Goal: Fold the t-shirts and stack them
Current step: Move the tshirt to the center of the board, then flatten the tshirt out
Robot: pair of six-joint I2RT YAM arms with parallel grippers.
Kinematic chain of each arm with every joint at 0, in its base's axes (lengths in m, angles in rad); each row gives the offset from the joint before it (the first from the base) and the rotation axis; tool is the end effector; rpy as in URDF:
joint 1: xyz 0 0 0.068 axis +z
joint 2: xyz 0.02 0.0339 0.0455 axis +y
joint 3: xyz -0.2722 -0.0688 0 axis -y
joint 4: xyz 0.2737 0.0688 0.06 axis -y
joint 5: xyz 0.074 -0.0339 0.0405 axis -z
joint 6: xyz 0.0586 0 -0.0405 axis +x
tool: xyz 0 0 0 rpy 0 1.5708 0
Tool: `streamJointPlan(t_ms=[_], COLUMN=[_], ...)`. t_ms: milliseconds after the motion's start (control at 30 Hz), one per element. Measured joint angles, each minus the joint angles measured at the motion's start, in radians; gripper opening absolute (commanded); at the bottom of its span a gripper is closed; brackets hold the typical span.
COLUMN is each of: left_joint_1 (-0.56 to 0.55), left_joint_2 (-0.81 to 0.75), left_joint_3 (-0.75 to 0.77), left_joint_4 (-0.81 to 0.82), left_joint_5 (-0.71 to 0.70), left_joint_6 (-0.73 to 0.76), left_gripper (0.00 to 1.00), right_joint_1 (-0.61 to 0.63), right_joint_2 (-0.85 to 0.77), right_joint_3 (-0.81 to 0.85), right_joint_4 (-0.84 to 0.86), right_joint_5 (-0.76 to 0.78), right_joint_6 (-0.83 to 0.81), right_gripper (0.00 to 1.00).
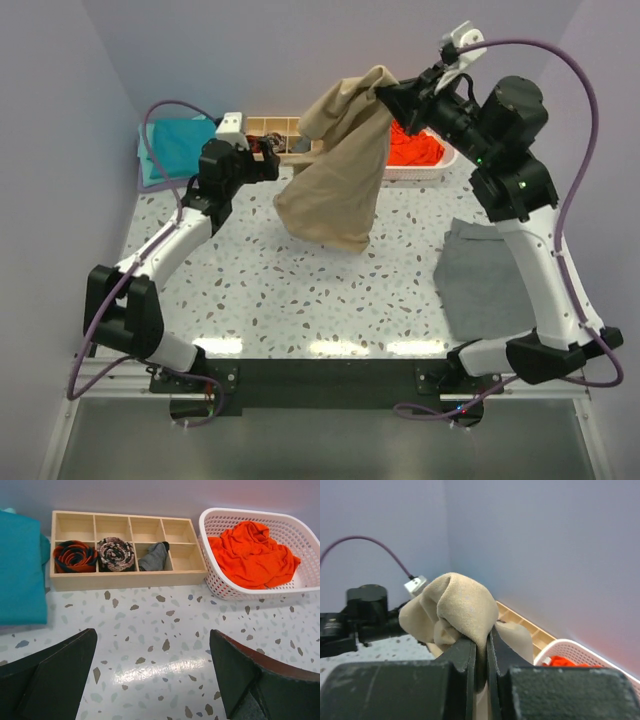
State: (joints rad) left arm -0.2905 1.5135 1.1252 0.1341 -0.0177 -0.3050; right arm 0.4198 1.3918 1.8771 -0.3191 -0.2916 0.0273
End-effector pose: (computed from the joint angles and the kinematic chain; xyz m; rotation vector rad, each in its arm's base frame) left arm 0.3920 -0.1161 0.3038 -0.0260 1.8435 -0.4027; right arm 0.2798 0.1434 0.5836 -0.5168 1.3401 0.5733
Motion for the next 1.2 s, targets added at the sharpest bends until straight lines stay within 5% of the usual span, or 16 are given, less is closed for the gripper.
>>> streamJointPlan(t_ms=[333, 367, 433, 467, 567, 867, 1033, 1200], left_joint_1=[0.0, 0.0, 0.0, 0.0, 0.0, -0.033, -0.103, -0.191], left_joint_2=[-0.287, -0.315, -0.355, -0.368, -0.392, -0.303, -0.245, -0.126], left_joint_3=[-0.14, -0.153, -0.182, -0.196, -0.268, -0.376, -0.377, -0.375], left_joint_4=[-0.025, -0.031, -0.037, -0.04, -0.037, -0.046, -0.001, 0.002], left_joint_5=[-0.179, -0.193, -0.205, -0.207, -0.198, -0.095, -0.023, 0.017], left_joint_6=[-0.048, -0.052, -0.058, -0.063, -0.082, -0.096, -0.075, -0.053], left_gripper=[1.0, 1.0, 1.0, 1.0, 1.0, 1.0, 1.0, 1.0], right_joint_1=[0.001, 0.002, 0.002, 0.002, -0.001, -0.008, -0.003, 0.093], right_joint_2=[-0.196, -0.191, -0.161, -0.145, -0.053, -0.105, -0.237, -0.315], right_joint_3=[-0.301, -0.339, -0.426, -0.462, -0.618, -0.717, -0.733, -0.927], right_joint_4=[0.04, 0.034, 0.023, 0.014, -0.024, -0.174, -0.246, -0.319], right_joint_5=[-0.055, -0.032, 0.042, 0.081, 0.282, 0.557, 0.464, 0.333], right_joint_6=[0.094, 0.101, 0.114, 0.118, 0.145, 0.144, 0.182, 0.248], right_gripper=[0.0, 0.11, 0.17, 0.58, 0.92, 0.95, 0.89, 0.87])
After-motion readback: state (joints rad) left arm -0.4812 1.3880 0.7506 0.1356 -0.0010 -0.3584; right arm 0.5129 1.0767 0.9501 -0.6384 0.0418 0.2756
